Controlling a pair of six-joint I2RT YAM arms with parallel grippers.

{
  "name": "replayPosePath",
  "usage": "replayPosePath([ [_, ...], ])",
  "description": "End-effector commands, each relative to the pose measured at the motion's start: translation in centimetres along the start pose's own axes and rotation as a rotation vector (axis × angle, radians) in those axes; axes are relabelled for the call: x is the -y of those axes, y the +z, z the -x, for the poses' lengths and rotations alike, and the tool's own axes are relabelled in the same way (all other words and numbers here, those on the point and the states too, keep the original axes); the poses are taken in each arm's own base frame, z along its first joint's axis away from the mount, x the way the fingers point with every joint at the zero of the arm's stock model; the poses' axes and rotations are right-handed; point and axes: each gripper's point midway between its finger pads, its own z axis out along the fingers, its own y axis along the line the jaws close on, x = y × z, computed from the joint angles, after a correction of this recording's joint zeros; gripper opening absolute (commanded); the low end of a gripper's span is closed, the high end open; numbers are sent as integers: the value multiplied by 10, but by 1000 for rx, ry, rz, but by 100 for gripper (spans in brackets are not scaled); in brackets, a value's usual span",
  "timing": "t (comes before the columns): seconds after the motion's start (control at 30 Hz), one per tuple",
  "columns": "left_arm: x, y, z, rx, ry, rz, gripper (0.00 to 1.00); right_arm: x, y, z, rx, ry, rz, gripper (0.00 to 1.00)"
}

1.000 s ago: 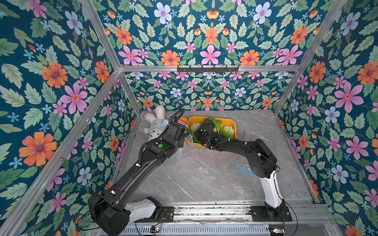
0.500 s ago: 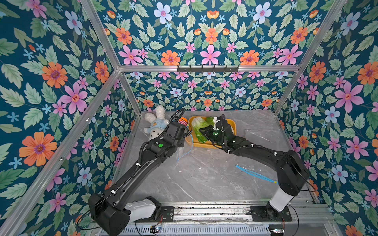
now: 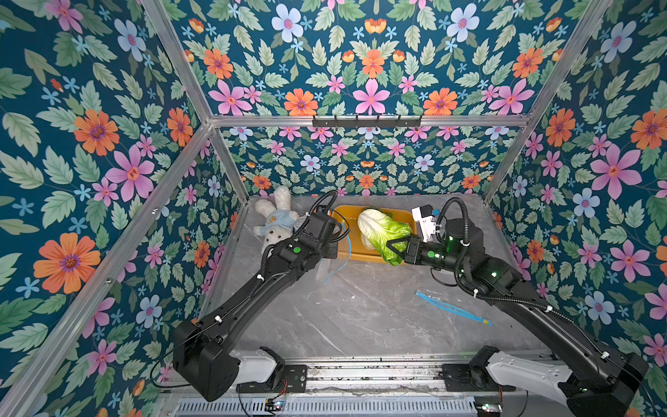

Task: Put the chinese cabbages into a zipper bag and zip it
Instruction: Pick up the Chinese cabbage from the basket, then place the Chinese cabbage in the zipper food storage bag.

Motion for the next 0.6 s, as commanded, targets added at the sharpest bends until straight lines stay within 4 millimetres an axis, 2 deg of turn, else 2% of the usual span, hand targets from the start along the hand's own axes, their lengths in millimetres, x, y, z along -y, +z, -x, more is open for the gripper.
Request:
replayPosePath([
  [0.0,10,0,8,29,-22,-39,0,-11,1,-23,-128,-31,74,0],
  [0.1,13,-1,9,32,-29,-54,0,-24,5,-22,-158,-49,122,0],
  [0.33,13,-6,11,48,-41,-61,0,-37,20,-19,-184,-52,184,0],
  [0.47,15,-12,16,69,-52,-76,0,-25,32,-27,-218,-28,153,0],
  [0.57,15,-17,21,83,-57,-84,0,-7,32,-30,-218,-28,58,0],
])
